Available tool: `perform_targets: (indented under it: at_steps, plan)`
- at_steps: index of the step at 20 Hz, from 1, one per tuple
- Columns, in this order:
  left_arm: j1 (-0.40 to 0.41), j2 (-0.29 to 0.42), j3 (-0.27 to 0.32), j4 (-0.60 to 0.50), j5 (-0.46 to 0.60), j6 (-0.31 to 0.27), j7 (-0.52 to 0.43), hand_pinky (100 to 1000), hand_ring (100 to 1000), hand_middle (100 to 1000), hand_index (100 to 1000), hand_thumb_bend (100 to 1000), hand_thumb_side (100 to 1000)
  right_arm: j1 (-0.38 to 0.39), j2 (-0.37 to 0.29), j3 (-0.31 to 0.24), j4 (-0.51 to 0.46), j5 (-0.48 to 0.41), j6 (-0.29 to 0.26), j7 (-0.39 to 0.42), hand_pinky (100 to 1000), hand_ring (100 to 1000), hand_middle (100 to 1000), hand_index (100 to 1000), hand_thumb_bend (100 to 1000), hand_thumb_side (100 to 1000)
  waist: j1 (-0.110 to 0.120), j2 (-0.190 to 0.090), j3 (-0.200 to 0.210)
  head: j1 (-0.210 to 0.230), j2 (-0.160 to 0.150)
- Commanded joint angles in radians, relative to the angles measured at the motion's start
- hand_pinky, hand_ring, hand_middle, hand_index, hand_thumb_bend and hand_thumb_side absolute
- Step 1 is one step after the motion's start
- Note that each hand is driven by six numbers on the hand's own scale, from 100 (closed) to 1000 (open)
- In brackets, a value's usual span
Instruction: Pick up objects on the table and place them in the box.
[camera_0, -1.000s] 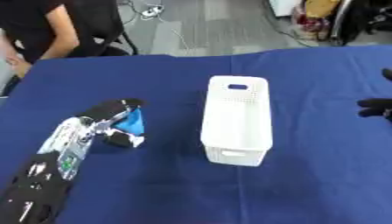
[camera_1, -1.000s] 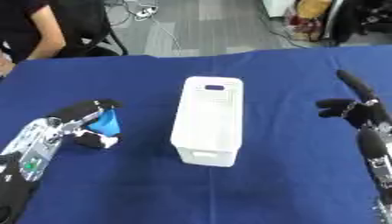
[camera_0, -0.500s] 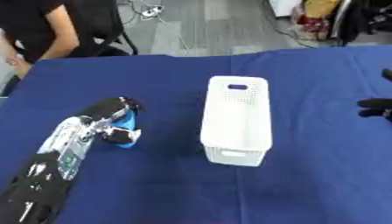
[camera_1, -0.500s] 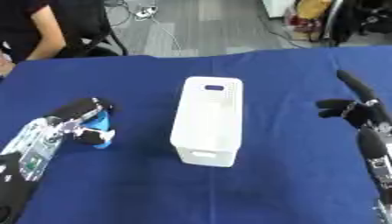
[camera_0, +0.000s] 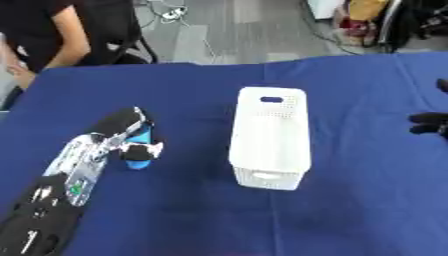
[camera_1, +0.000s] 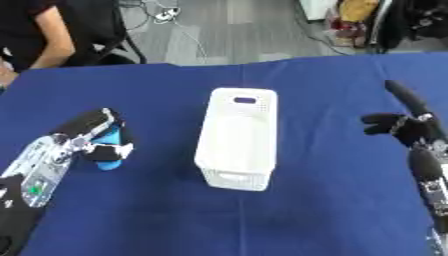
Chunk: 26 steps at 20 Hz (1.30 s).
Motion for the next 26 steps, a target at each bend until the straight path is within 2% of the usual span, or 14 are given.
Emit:
perform_targets:
  at_steps: [1,9,13,16,20,26]
  plan:
    - [-0.009,0.028,0.004,-0.008,0.008,-0.004,-0.010,100,100,277,265,100,360,-0.007,-0.007,-0.004,-0.016,-0.003,-0.002,0.000,674,735,986,1000,522,1000,-0.003,-0.011,0.000,-0.002,-0.007]
    - [-0.024,0.024,0.025,-0.042,0.016,0.005,0.011,100,100,274,253,100,373,-0.005,-0.007,-0.005,-0.016,-0.002,-0.002,0.000,673,735,986,1000,523,1000,-0.004,-0.011,0.002,-0.005,-0.009]
    - [-0.085,0.008,0.083,-0.173,0.067,0.043,0.083,100,100,285,252,100,429,-0.001,-0.007,-0.005,-0.016,-0.001,-0.001,0.000,673,735,986,1000,524,1000,-0.006,-0.014,0.006,-0.005,-0.006]
    - [-0.149,0.008,0.100,-0.277,0.122,0.078,0.108,100,100,287,260,100,472,0.001,-0.008,-0.004,-0.016,-0.001,0.000,0.002,673,735,986,1000,524,1000,-0.005,-0.018,0.007,-0.004,-0.007]
    - [-0.238,-0.002,0.064,-0.336,0.160,0.094,0.084,100,100,286,267,100,472,0.002,-0.009,-0.002,-0.016,-0.003,0.000,0.004,673,735,986,1000,523,1000,-0.005,-0.022,0.004,-0.002,-0.009]
    - [-0.355,-0.059,-0.022,-0.291,0.142,0.049,0.025,100,100,283,269,100,456,0.001,-0.008,0.004,-0.016,-0.007,0.001,0.009,673,735,986,1000,523,1000,-0.004,-0.023,-0.003,0.005,-0.011]
